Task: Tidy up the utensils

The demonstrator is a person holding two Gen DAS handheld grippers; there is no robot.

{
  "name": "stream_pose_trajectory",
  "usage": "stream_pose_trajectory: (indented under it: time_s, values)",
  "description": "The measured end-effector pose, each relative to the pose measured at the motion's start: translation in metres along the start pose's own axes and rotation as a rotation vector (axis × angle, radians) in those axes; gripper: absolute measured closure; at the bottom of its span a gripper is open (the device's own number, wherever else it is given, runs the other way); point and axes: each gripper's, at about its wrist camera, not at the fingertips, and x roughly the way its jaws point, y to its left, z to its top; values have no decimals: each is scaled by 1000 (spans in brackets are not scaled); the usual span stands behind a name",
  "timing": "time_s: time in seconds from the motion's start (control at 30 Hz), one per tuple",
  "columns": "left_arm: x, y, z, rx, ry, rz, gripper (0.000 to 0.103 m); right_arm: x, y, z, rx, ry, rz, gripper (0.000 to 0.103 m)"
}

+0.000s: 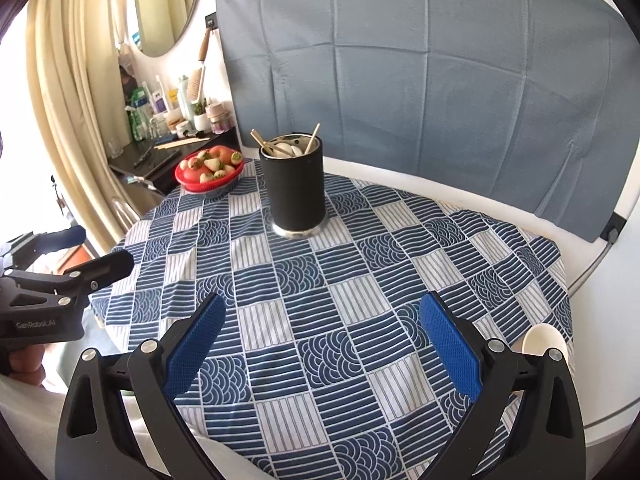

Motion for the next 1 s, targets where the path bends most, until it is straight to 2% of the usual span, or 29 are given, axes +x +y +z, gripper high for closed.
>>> stream_pose_trajectory:
  time_s: [0.3,1.0]
  values:
    - [2,-4,-2,17,25,-12,6,1,0,-4,17,-3,12,9]
    - [0,-1,-2,33,24,-2,6,-3,2,-6,16,-16,-21,9]
